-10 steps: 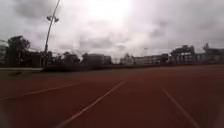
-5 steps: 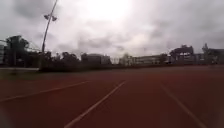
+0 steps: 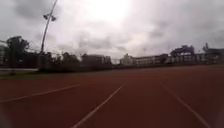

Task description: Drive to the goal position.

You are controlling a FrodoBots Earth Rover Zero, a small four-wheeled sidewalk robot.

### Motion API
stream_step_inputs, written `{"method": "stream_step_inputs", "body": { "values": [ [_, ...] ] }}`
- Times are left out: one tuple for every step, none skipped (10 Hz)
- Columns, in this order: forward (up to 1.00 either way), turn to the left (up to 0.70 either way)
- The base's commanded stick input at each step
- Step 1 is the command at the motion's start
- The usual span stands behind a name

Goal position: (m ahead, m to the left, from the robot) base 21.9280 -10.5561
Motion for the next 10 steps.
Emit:
{"method": "stream_step_inputs", "body": {
  "values": [
    [0.5,0.0],
    [0.5,0.0],
    [0.5,0.0],
    [0.5,0.0],
    [0.5,0.0],
    [0.5,0.0],
    [0.5,0.0],
    [0.5,0.0],
    [0.5,0.0],
    [0.5,0.0]
  ]
}}
